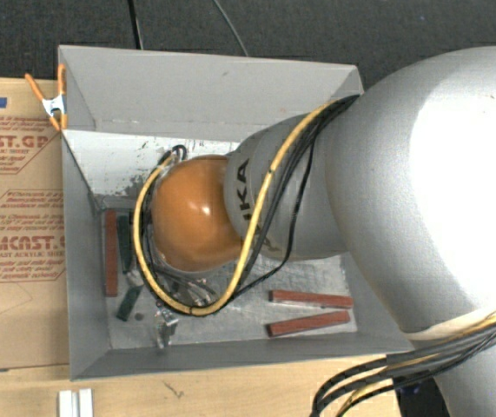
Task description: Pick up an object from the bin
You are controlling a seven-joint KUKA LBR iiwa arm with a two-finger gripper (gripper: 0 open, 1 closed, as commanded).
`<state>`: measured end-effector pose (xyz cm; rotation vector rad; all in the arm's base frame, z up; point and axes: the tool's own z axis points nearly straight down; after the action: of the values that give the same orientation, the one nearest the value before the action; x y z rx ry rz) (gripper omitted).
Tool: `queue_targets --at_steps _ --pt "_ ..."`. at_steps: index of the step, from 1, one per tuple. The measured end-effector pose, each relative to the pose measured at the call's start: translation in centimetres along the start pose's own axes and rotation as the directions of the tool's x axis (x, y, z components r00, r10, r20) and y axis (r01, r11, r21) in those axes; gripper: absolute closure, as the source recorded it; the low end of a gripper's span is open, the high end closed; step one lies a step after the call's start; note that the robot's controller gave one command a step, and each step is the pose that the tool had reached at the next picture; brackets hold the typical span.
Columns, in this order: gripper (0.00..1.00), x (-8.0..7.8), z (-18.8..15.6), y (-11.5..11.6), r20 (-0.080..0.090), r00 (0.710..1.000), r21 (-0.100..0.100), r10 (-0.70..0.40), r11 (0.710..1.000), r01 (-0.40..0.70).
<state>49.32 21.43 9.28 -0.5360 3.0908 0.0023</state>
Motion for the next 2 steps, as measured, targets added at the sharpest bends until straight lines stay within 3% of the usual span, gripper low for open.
queue_targets --at_steps 1,2 --pt "0.0 0.2 -0.4 0.6 0.001 0.965 0.001 -0.261 0.965 0.261" --pt "0.0 -1.0 -1.1 -0.6 -0.002 0.856 -0.002 -0.517 0.856 0.517"
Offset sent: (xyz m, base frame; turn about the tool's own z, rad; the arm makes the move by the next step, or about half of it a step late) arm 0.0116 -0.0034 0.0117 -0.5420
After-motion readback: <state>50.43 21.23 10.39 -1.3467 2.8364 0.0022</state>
